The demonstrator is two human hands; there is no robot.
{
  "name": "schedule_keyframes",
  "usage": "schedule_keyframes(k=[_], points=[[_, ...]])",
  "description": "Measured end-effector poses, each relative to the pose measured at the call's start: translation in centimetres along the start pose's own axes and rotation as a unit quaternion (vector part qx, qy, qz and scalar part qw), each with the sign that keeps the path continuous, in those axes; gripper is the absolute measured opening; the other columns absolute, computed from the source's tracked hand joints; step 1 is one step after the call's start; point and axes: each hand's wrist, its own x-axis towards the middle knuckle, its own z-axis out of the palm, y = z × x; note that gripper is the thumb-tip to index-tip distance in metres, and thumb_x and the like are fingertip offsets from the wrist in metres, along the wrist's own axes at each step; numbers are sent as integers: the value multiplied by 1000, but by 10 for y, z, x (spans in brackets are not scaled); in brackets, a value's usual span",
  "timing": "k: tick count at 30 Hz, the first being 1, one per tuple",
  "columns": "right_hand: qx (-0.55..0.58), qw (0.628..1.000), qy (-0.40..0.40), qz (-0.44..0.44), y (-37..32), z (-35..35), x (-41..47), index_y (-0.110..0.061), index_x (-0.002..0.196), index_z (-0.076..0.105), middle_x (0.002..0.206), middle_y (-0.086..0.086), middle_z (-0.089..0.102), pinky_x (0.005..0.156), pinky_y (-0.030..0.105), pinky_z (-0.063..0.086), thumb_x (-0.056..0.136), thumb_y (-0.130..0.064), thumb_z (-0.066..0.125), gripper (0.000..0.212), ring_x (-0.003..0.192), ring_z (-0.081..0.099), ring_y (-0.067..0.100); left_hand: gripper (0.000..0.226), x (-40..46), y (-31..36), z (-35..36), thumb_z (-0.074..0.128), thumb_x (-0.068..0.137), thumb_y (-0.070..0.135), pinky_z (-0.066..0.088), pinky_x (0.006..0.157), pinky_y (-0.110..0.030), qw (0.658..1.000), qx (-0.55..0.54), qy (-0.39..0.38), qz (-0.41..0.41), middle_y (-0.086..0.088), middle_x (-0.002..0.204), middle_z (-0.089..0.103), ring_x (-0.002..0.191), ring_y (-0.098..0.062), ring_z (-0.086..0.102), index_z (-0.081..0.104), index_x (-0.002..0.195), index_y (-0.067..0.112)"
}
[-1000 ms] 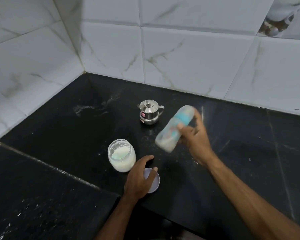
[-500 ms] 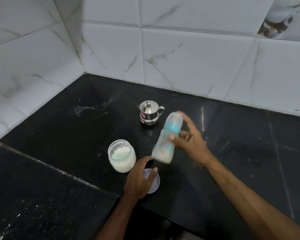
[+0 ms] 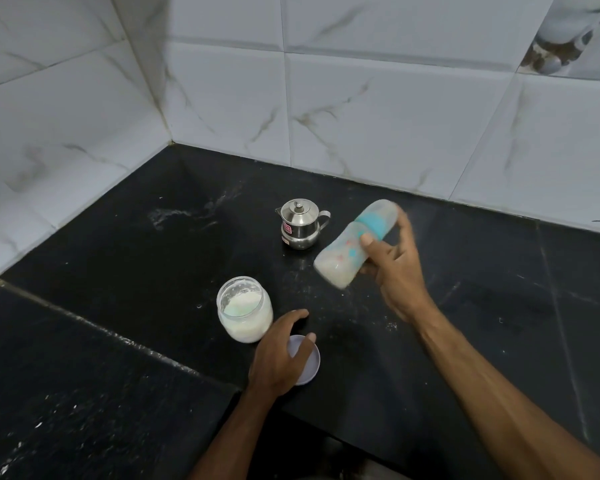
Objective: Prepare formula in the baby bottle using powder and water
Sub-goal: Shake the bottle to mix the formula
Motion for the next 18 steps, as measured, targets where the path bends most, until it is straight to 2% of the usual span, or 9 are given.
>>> schedule_keyframes(k=[3, 4, 7, 9, 10, 12, 14, 15, 18], points=[[-93, 985, -136, 50, 5, 5, -13, -29, 145, 28, 112, 14, 69, 76, 40, 59, 80, -9, 69, 79, 101, 70, 28, 45, 0, 0, 0, 55, 87, 50, 31, 93, -1, 1000, 9, 3, -10, 22, 125, 56, 114, 11, 48, 55, 127, 28], [-100, 983, -145, 51, 5, 4, -13, -28, 145, 27, 113, 14, 69, 77, 41, 59, 79, -9, 69, 81, 101, 70, 28, 47, 0, 0, 0, 55, 87, 50, 31, 93, -1, 1000, 9, 4, -10, 22, 125, 55, 114, 9, 48, 55, 127, 27], [-14, 1000, -16, 4, -1, 0, -1, -24, 146, 28, 105, 9, 72, 70, 38, 59, 81, -16, 68, 77, 96, 71, 28, 48, 1, 0, 1, 55, 88, 49, 36, 99, -10, 1000, -3, 2, -2, 21, 128, 56, 120, 7, 48, 55, 129, 26], [33, 999, 27, -14, -2, -4, 3, -24, 146, 28, 104, 6, 73, 70, 41, 60, 83, -18, 66, 73, 95, 71, 28, 47, 0, 0, 0, 55, 88, 48, 37, 100, -11, 1000, -4, 2, -4, 21, 129, 56, 121, 8, 48, 55, 130, 28], [20, 1000, 10, -5, 1, -3, 1, -26, 145, 28, 104, 8, 73, 71, 43, 60, 83, -17, 66, 73, 95, 71, 29, 46, 0, 0, 0, 56, 88, 47, 36, 99, -9, 1000, -4, 3, -4, 22, 128, 56, 120, 11, 47, 55, 129, 28], [-60, 993, -91, 41, 9, 1, -11, -31, 144, 29, 107, 11, 72, 74, 43, 60, 83, -11, 67, 75, 97, 71, 29, 44, 1, 0, 0, 57, 87, 45, 32, 95, -2, 1000, 0, 2, -10, 23, 125, 55, 116, 16, 46, 54, 128, 29], [-108, 980, -155, 63, 14, 1, -16, -32, 144, 29, 112, 12, 70, 79, 42, 59, 82, -5, 69, 79, 102, 70, 28, 45, 1, 0, 1, 57, 87, 46, 33, 93, -2, 1000, 0, -2, -13, 21, 126, 56, 115, 12, 49, 53, 129, 29], [-93, 985, -136, 50, 12, 1, -14, -31, 143, 30, 111, 12, 70, 78, 41, 59, 81, -7, 69, 78, 101, 70, 27, 44, 1, -1, 1, 57, 87, 47, 34, 95, -5, 1000, 2, 0, -11, 19, 127, 57, 116, 8, 50, 54, 128, 30], [5, 1000, 11, 0, 3, -5, 3, -27, 146, 28, 108, 11, 71, 73, 44, 59, 82, -17, 68, 76, 100, 69, 32, 46, 1, -1, 1, 55, 87, 48, 39, 101, -15, 1000, -4, 3, -3, 20, 129, 56, 121, 5, 49, 56, 129, 27]])
